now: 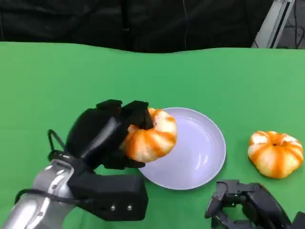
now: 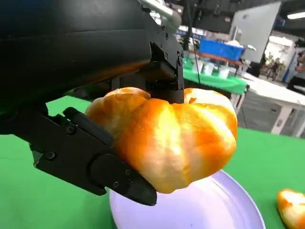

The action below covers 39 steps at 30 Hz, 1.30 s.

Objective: Grasp the bread from the table and place it into the plate.

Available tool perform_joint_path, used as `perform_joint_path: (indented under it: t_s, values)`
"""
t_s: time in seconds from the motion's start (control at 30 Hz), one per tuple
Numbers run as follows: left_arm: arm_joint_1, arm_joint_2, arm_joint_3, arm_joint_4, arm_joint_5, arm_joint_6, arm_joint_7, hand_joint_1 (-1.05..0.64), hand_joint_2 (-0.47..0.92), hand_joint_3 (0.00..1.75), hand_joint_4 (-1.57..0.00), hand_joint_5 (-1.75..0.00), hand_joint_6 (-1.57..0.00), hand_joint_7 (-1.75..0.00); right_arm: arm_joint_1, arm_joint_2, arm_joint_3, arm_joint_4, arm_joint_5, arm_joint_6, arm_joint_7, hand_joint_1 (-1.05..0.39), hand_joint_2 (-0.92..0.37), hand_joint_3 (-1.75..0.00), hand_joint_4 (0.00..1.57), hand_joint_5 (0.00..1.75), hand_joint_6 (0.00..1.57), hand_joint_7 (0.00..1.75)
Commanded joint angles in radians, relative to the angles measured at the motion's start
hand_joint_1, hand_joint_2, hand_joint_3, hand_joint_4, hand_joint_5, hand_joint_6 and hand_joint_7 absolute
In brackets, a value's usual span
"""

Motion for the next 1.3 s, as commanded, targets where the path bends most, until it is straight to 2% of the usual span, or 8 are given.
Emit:
perform_joint_path:
  t_s: [0.03, 0.43, 0.93, 1.0, 1.03, 1.1, 1.17, 1.3]
  values:
    - [-0.076, -0.023, -0.032, 0.117, 0.016, -0.049, 0.04, -0.15, 0.82, 0.0, -0.63, -1.75, -0.47, -1.75, 0.006, -0.01, -0.004, 0.001, -0.006, -0.015, -0.014, -0.11, -0.64, -0.94, 0.85, 1.42, 0.86, 1.17]
    - [-0.232, -0.117, -0.123, 0.385, 0.032, -0.101, 0.066, -0.16, 0.83, 0.0, -0.56, -1.75, -0.46, -1.75, 0.013, -0.015, 0.0, -0.011, -0.021, -0.01, -0.028, -0.13, -0.63, -0.95, 0.85, 1.42, 0.87, 1.12]
    - [-0.345, -0.162, -0.165, 0.588, 0.021, -0.129, 0.04, -0.12, 0.8, 0.0, -0.53, -1.71, -0.59, -1.47, 0.01, -0.013, 0.001, -0.007, -0.019, -0.007, -0.026, -0.14, -0.61, -0.97, 0.85, 1.41, 0.88, 1.12]
    - [-0.357, -0.153, -0.174, 0.605, 0.022, -0.136, 0.014, -0.2, 0.81, 0.0, -0.63, -0.99, -0.81, -0.5, 0.011, -0.012, 0.002, -0.009, -0.02, -0.004, -0.029, -0.15, -0.61, -0.97, 0.85, 1.41, 0.88, 1.12]
    - [-0.362, -0.15, -0.178, 0.61, 0.024, -0.138, 0.006, -0.24, 0.82, 0.0, -0.7, -0.61, -0.82, -0.26, 0.011, -0.012, 0.002, -0.011, -0.022, -0.004, -0.03, -0.15, -0.61, -0.97, 0.85, 1.41, 0.88, 1.12]
    - [-0.365, -0.15, -0.18, 0.626, 0.021, -0.148, 0.005, -0.28, 0.83, 0.01, -0.76, -0.16, -0.77, -0.05, 0.012, -0.012, 0.003, -0.013, -0.026, -0.005, -0.033, -0.14, -0.61, -0.97, 0.85, 1.41, 0.88, 1.12]
    - [-0.367, -0.155, -0.181, 0.648, 0.02, -0.161, 0.02, -0.31, 0.85, 0.01, -0.71, -0.04, -0.68, -0.01, 0.014, -0.012, 0.004, -0.016, -0.024, -0.004, -0.033, -0.14, -0.61, -0.98, 0.85, 1.41, 0.88, 1.12]
    - [-0.383, -0.163, -0.172, 0.686, -0.004, -0.182, -0.007, -0.39, 0.92, 0.07, -0.6, 0.0, -0.53, 0.0, 0.017, -0.013, 0.006, -0.02, -0.023, -0.001, -0.034, -0.14, -0.61, -0.97, 0.85, 1.42, 0.88, 1.12]
